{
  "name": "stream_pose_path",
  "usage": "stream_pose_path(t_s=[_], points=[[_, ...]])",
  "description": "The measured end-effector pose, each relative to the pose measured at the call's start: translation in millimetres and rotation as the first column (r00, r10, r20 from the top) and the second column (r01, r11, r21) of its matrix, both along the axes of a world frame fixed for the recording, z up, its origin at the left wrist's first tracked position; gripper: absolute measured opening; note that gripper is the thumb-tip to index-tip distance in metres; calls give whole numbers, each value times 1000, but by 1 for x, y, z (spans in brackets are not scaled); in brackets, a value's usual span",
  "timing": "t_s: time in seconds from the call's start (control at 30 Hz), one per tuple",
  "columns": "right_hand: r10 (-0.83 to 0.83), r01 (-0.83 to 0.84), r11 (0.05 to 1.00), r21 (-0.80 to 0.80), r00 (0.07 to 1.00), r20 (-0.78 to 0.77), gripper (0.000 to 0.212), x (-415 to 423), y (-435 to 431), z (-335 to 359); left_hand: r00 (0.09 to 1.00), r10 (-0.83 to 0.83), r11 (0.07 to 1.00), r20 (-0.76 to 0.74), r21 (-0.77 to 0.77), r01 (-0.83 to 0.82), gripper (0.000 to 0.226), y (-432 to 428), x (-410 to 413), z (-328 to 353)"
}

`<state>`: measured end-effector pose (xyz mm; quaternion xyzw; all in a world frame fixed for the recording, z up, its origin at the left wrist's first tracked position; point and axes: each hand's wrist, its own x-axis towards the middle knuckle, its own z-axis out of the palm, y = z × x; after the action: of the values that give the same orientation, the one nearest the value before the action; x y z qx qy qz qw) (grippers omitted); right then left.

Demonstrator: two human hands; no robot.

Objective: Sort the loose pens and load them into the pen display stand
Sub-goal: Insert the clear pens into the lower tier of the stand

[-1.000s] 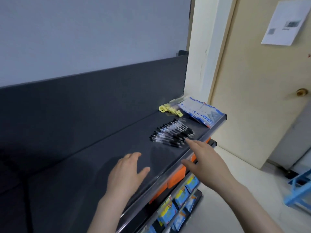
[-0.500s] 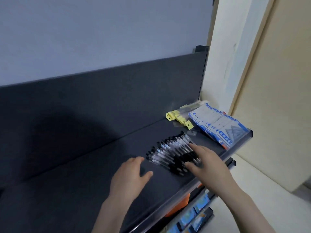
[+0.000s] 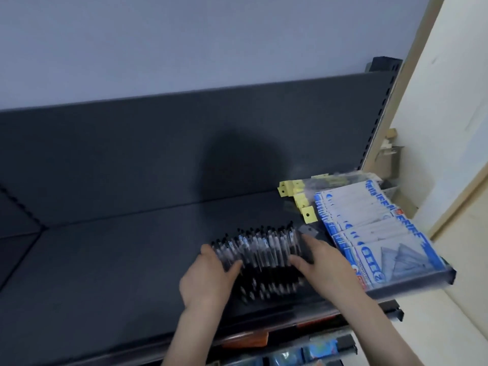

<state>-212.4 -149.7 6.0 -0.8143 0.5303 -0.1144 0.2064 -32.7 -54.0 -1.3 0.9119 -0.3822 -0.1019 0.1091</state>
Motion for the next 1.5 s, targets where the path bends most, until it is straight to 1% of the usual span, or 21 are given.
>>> stream_pose_path(t_s=[0.07,0.13,0.2,0.27,0.33,0.4,0.5,0.63,0.77,0.83,0.87,0.93,1.0,1.03,1.07,1.1,1.2,1.27,1.37,1.5], points=[[9,-10,1000,-4,998,-57,56,3,-9,-6,997,68,998,-45,8,-67,48,-8,-6,-2],[23,-24,1000,-5,996,-82,50,8,-14,-10,991,99,995,-86,14,-98,43,-15,-9,-3],[41,-41,999,9,996,-77,44,14,-19,-13,982,124,992,-140,27,-121,46,-22,-9,-4],[59,-55,997,58,996,-65,38,18,-25,-13,974,144,989,-176,60,-136,47,-27,-7,-3],[80,-73,988,133,995,-52,39,21,-32,-15,969,151,987,-197,85,-136,41,-29,-4,-2],[95,-87,979,185,995,-30,41,23,-37,-17,961,150,988,-230,72,-137,33,-32,-2,-4],[96,-91,978,190,995,-21,40,23,-39,-19,961,127,990,-245,88,-109,25,-33,-2,-3],[50,-48,983,176,999,-6,33,25,-37,-24,956,119,989,-267,118,-90,24,-30,4,-5],[6,-6,987,162,1000,-1,29,28,-40,-29,951,92,994,-296,77,-72,25,-25,9,-7],[-12,7,982,188,1000,29,30,27,-43,-27,939,72,997,-335,13,-72,26,-21,11,-10],[-12,4,981,193,999,41,31,26,-44,-25,924,67,995,-375,-43,-89,25,-18,13,-11],[7,-15,986,165,999,51,29,24,-45,-19,852,58,964,-521,-191,-183,23,-13,16,-14],[27,-38,991,130,996,81,28,23,-44,-13,710,32,885,-704,-310,-348,18,-10,16,-14],[38,-52,991,123,992,118,28,25,-44,-11,636,9,834,-772,-345,-430,16,-8,15,-13],[48,-69,990,125,986,162,27,28,-43,-8,591,-14,791,-807,-371,-487,15,-7,15,-10],[66,-94,987,127,976,209,25,31,-42,-3,575,-33,762,-817,-393,-515,14,-6,15,-6],[122,-177,975,134,931,344,16,46,-39,10,592,-81,717,-801,-460,-524,19,-1,16,7],[171,-235,964,125,907,386,15,57,-37,17,613,-86,686,-786,-493,-535,18,6,19,15],[252,-326,937,122,876,411,15,75,-33,24,643,-49,633,-764,-522,-572,17,21,27,24],[372,-430,900,72,844,386,12,102,-16,31,680,25,590,-733,-538,-602,14,53,38,33]])
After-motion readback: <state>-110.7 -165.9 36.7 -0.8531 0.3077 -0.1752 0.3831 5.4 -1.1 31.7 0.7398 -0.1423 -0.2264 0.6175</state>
